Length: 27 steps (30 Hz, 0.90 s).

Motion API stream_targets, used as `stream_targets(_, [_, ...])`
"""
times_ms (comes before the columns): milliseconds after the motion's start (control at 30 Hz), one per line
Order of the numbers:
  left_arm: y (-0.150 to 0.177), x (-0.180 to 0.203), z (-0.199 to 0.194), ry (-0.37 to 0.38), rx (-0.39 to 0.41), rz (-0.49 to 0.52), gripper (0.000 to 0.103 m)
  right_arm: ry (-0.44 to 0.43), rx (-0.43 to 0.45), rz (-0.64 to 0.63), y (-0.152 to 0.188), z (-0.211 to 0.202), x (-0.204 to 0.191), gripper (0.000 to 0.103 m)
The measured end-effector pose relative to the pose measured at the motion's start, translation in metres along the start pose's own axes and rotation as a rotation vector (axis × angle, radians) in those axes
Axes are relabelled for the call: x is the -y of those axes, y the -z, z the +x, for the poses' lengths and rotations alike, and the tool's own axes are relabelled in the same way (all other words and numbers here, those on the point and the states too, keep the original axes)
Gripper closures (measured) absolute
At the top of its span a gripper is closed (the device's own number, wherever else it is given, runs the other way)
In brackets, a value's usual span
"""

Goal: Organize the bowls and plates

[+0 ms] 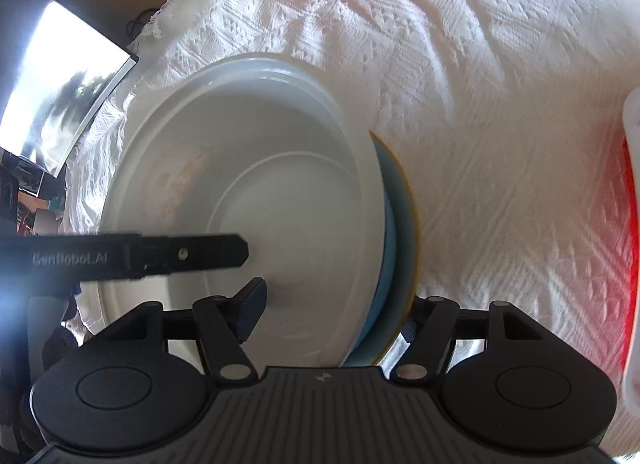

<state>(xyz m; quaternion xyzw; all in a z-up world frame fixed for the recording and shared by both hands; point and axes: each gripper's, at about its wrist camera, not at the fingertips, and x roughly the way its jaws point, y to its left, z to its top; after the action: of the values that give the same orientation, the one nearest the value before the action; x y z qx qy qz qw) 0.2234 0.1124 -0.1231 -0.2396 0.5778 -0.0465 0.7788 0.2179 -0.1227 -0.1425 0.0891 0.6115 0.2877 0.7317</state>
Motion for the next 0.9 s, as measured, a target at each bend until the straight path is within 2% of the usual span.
stream_targets(300, [0.008, 0.002, -0.004, 0.016, -0.009, -0.002, 0.054, -0.006, -0.001, 0.009, -0.007, -0.001, 0.003, 0.036])
stream_targets(467, [0.008, 0.004, -0.006, 0.005, -0.010, -0.018, 0.054, 0.074, 0.063, -0.048, -0.018, -0.015, 0.000, 0.036])
stream_targets(900, [0.004, 0.010, -0.002, -0.037, -0.028, -0.007, 0.054, 0.063, -0.004, -0.107, -0.026, 0.006, -0.004, 0.035])
